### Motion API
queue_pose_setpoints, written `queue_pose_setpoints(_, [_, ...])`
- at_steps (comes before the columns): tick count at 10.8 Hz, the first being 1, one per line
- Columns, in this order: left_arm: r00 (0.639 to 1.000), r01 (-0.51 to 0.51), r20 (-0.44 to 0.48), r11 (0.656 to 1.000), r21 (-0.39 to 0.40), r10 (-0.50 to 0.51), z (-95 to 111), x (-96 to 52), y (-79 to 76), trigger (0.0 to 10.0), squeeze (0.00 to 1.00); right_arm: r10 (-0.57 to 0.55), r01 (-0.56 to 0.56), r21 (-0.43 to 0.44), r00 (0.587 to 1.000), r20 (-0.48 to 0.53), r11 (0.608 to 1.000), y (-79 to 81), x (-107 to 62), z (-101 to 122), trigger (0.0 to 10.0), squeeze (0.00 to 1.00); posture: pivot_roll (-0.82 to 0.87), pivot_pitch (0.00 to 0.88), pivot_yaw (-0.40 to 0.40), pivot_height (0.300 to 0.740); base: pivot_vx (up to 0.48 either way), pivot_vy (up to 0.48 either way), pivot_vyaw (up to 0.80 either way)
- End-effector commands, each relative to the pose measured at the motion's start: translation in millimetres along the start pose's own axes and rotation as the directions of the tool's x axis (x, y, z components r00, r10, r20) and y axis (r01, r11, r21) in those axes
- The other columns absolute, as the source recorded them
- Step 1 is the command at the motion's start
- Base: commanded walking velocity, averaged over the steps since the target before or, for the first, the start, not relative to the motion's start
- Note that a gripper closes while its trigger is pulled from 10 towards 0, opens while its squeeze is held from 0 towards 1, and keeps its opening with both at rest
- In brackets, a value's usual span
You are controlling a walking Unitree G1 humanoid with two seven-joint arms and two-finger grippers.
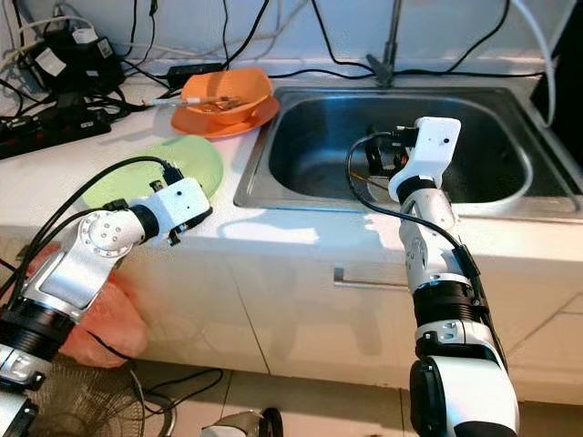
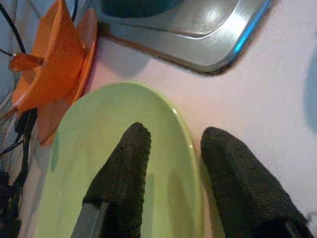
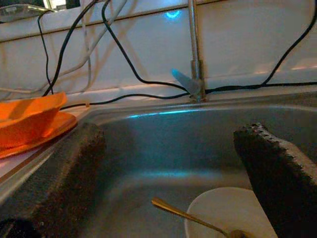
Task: Kitchen organization
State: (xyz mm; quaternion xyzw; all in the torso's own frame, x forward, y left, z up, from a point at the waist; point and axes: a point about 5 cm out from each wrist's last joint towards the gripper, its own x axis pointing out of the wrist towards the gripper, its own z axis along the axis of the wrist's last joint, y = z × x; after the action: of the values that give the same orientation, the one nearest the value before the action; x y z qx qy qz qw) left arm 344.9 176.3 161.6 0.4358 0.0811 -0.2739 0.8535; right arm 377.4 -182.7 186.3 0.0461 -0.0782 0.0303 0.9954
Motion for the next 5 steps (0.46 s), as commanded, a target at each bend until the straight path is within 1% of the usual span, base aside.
queue_pose_setpoints(1, [0.998,0.046,-0.052,0.999,-0.022,-0.047,-11.7,1.9,-11.3,0.0,0.0,0.008,-0.008,-0.003,1.0,-0.013,1.0,-0.7,0.2,-0.2,10.0,0.0,0.17,0.061,0.096,0.74,0.0,0.0,0.0])
queue_pose_setpoints(3, [0.999,0.008,-0.04,0.999,-0.043,-0.009,-10.6,2.7,-9.1,0.0,0.0,0.008,-0.008,-0.006,1.0,-0.022,1.0,-1.3,-0.8,-3.0,10.0,0.0,0.17,0.061,0.094,0.74,0.0,0.0,0.0])
queue_pose_setpoints(4, [0.999,0.005,-0.039,0.999,-0.049,-0.007,-10.7,2.7,-8.7,0.0,0.0,0.009,-0.01,-0.009,1.0,-0.026,1.0,-1.2,-1.4,-4.6,10.0,0.0,0.17,0.06,0.094,0.74,0.0,0.0,0.0])
queue_pose_setpoints(5, [1.0,-0.003,-0.024,0.996,-0.09,0.001,-8.3,3.9,-8.9,0.0,0.0,0.007,-0.008,-0.031,1.0,-0.029,0.999,-3.0,-2.1,-6.6,10.0,0.0,0.17,0.061,0.095,0.74,0.0,0.0,0.0])
